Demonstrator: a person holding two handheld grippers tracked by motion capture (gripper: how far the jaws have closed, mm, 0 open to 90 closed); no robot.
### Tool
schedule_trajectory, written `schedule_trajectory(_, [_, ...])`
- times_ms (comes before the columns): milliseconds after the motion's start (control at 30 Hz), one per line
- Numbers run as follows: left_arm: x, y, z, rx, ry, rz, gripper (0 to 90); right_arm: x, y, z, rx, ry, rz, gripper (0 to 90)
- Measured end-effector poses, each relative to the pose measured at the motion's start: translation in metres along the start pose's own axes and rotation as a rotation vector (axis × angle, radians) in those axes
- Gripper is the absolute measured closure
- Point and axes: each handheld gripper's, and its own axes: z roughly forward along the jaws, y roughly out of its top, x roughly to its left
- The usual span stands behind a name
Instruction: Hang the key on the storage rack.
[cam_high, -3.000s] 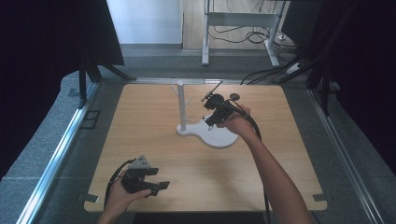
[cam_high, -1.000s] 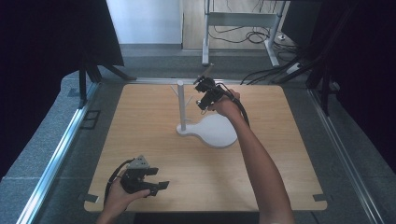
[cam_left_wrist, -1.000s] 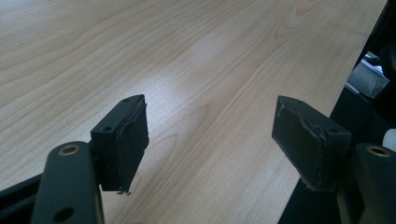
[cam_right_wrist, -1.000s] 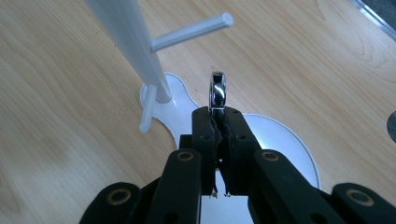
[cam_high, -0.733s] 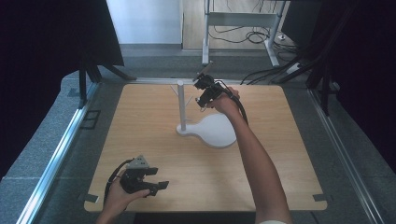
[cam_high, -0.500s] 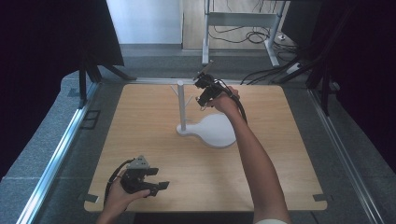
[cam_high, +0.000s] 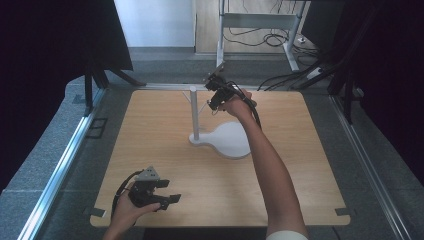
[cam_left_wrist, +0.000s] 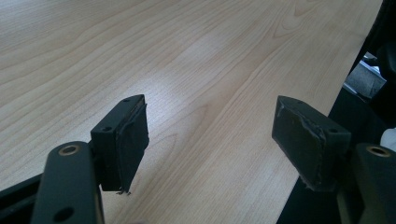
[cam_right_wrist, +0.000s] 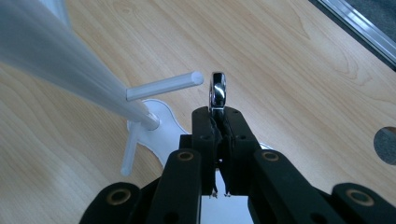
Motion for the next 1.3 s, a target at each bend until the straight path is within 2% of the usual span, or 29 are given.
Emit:
schedule_trajectory(700, [-0.001, 0.000, 0.000, -0.001, -0.002, 0.003, 27.5, 0.002, 0.007, 0.005, 0.006, -0.016, -0.004, 84.9])
schedule_trajectory(1300, [-0.003, 0.001, 0.003, 0.008, -0.006, 0.009, 27.5, 0.015, 0.005, 0.007, 0.002, -0.011, -0.027, 84.8])
